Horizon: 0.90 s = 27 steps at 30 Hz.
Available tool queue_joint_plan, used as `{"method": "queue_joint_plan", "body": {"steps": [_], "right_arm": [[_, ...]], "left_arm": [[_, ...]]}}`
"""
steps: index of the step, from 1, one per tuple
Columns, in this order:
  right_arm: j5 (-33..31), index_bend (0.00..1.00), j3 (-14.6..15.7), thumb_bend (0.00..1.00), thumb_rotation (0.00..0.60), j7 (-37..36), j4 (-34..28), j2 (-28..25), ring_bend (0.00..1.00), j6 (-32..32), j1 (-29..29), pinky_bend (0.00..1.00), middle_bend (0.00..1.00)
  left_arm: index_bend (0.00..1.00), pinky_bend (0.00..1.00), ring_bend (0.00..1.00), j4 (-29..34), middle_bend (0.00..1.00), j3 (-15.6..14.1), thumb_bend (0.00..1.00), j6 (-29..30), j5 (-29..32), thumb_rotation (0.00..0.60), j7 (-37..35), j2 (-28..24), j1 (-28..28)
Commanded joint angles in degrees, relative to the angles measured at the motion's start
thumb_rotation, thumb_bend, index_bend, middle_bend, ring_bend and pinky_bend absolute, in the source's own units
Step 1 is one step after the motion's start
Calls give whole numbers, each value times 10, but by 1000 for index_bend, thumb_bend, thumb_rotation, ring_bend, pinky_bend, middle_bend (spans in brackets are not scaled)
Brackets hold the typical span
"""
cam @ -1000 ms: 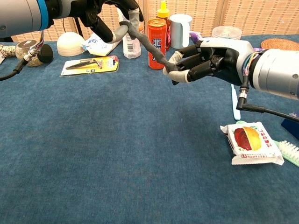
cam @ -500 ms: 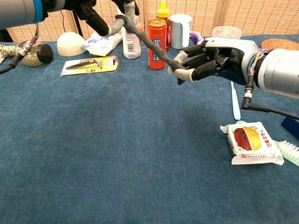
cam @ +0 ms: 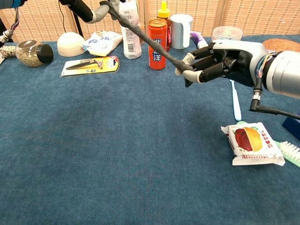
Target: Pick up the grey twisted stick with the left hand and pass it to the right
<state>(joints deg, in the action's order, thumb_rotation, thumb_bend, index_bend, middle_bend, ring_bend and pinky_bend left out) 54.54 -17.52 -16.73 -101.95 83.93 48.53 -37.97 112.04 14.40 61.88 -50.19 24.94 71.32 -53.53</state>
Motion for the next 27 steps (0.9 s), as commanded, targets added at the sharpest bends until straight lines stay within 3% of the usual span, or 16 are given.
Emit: {"method": "queue_joint_plan", "body": {"steps": [1, 27], "right_arm": [[0, 750, 0, 708, 600, -1, 0, -1, 417, 0, 1, 133, 590], [10, 751, 3, 710, 600, -18, 5, -18, 417, 2, 19, 137, 593]], "left_arm": [[665, 0, 186, 1, 219, 1, 592, 0, -3, 600, -3, -5, 2], [665, 0, 185, 7, 219, 8, 592, -11, -45, 600, -66, -87, 41]]}}
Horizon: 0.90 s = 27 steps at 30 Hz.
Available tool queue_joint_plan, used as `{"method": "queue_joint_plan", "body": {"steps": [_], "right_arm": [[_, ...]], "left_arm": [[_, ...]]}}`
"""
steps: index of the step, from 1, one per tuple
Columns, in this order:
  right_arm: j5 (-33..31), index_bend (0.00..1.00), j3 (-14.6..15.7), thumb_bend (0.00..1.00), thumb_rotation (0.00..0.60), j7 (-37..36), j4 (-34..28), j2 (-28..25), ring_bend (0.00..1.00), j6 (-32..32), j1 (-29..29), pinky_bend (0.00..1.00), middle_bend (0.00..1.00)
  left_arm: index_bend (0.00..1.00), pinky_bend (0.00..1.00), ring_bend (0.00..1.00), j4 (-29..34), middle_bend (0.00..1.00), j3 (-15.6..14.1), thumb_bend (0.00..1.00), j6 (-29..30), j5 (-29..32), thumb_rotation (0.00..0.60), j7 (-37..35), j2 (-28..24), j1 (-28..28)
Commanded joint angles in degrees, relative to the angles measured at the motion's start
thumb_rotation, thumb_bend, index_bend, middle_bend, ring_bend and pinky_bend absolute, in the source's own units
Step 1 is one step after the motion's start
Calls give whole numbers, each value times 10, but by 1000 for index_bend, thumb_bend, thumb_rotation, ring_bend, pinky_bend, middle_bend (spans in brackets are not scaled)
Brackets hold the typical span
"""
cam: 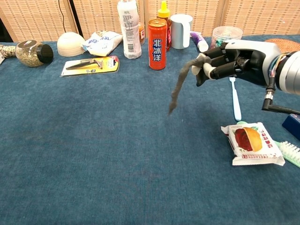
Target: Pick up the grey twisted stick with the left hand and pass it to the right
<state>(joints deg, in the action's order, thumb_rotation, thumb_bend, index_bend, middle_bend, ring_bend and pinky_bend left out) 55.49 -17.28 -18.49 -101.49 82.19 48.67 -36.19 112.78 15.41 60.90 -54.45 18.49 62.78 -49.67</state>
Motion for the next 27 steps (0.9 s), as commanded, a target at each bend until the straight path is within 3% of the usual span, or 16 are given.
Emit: {"method": "queue_joint_plan", "body": {"steps": [1, 27], "right_arm": [[0, 751, 1, 709, 600, 0, 0, -1, 417, 1, 1, 137, 593], [2, 680, 5, 711, 600, -2, -5, -9, 385, 2, 10, 126, 540]], "left_arm": [[665, 0, 185, -1, 219, -3, 592, -2, -5, 600, -3, -3, 3], [615, 0, 181, -8, 219, -18, 590, -7, -33, 600, -19, -9, 25]]}}
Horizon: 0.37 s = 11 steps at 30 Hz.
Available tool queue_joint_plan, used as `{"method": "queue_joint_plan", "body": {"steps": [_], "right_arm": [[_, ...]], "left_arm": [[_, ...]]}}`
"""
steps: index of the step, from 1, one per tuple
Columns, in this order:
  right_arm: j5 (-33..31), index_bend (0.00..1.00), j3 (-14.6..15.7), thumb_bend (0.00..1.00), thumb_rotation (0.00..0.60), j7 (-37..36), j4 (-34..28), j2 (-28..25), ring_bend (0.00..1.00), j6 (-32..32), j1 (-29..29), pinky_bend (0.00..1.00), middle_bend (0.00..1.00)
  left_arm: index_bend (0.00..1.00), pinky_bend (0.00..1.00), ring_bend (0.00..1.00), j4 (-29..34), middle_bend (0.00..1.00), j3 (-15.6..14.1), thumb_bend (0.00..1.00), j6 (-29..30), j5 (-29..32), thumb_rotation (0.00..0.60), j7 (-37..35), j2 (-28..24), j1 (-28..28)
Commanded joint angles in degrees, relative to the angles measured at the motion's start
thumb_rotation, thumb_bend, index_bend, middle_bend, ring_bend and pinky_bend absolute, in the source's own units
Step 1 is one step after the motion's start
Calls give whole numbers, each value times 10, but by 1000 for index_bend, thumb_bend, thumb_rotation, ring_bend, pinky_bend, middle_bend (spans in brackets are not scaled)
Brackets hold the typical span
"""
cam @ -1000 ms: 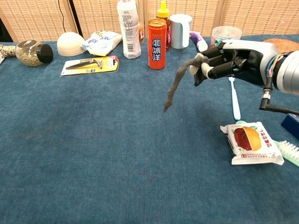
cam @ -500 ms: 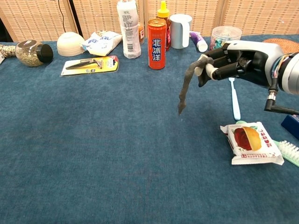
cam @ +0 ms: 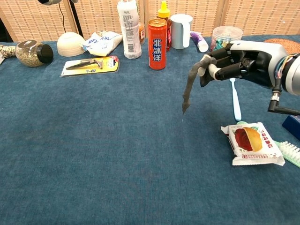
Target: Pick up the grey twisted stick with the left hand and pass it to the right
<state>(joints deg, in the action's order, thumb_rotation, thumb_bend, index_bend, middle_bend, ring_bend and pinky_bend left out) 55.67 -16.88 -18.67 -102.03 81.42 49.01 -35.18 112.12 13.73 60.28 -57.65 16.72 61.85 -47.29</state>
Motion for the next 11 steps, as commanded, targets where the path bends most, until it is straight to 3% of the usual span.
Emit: {"method": "queue_joint_plan", "body": {"steps": [1, 11], "right_arm": [[0, 672, 1, 711, 600, -1, 0, -2, 379, -2, 1, 121, 534], [2, 627, -1, 711, 600, -10, 1, -7, 347, -5, 5, 102, 508]], "left_arm": [[606, 0, 180, -2, 219, -3, 589, -2, -2, 600, -1, 0, 2], [568, 0, 174, -9, 219, -6, 585, -4, -11, 600, -8, 1, 9]]}}
